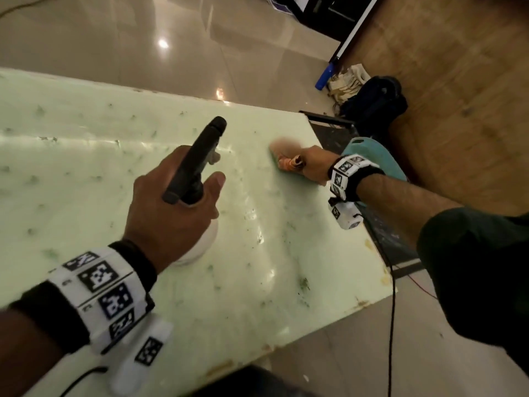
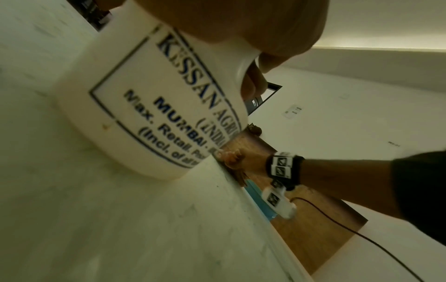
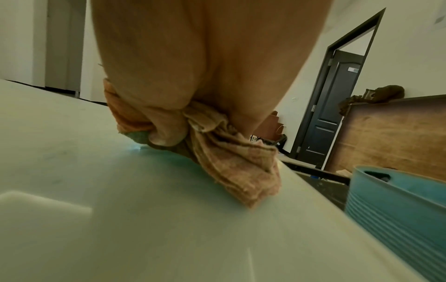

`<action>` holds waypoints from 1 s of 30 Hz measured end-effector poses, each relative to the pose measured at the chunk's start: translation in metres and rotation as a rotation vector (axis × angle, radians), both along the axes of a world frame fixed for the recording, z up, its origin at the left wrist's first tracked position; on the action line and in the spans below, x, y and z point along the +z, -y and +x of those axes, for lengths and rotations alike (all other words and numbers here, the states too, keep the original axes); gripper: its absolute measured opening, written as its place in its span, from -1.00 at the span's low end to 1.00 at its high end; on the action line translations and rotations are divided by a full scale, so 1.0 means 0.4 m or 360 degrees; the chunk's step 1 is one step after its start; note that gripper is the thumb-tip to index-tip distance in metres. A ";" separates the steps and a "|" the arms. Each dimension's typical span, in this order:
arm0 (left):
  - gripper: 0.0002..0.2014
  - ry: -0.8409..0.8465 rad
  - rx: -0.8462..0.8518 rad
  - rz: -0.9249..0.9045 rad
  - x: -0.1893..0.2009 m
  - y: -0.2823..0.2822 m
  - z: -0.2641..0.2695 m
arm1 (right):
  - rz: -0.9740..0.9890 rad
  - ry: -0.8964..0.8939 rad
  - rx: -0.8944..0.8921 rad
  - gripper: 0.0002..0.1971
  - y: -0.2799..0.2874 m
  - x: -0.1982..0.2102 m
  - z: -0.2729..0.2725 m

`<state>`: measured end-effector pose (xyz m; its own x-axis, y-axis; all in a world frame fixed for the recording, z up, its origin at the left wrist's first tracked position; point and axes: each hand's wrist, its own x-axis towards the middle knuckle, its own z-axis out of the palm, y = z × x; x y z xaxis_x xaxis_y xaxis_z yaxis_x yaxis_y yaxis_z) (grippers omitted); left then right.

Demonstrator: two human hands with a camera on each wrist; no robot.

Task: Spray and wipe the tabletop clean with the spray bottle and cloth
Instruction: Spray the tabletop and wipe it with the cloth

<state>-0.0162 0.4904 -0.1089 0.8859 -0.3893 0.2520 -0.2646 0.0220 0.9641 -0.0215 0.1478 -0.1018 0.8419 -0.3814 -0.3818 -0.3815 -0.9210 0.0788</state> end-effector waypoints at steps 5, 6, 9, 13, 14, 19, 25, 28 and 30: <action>-0.83 0.0031 0.0006 0.0077 0.002 -0.003 0.004 | 0.0217 -0.0003 -0.0115 -0.38 -0.098 0.005 -0.218; -0.83 0.0033 0.0014 0.0095 0.003 -0.001 0.004 | 0.0305 0.0029 -0.0171 -0.41 -0.119 0.005 -0.266; -0.82 -0.0010 0.0014 0.0107 0.010 -0.002 -0.002 | 0.0359 0.0114 -0.0085 -0.36 -0.187 0.006 -0.418; -0.82 -0.0021 0.0024 0.0113 0.016 -0.001 -0.008 | 0.0334 0.0122 0.0103 -0.18 -0.238 -0.024 -0.632; -0.82 -0.0025 0.0025 0.0114 0.016 0.000 -0.007 | 0.0355 0.0145 0.0116 -0.17 -0.250 -0.030 -0.673; -0.84 -0.0026 0.0009 0.0092 0.015 0.001 -0.005 | 0.0423 0.0346 0.0048 -0.29 -0.290 -0.026 -0.712; -0.83 -0.0009 -0.0009 0.0059 0.004 0.001 0.004 | 0.0322 0.0229 -0.0348 -0.56 -0.271 0.018 -0.477; -0.85 -0.0026 -0.0023 0.0061 0.004 0.003 0.000 | 0.0197 0.0331 -0.0414 -0.69 -0.248 0.048 -0.291; -0.84 -0.0035 -0.0033 0.0039 0.000 0.003 0.003 | 0.0140 0.0366 -0.0439 -0.77 -0.214 0.054 -0.156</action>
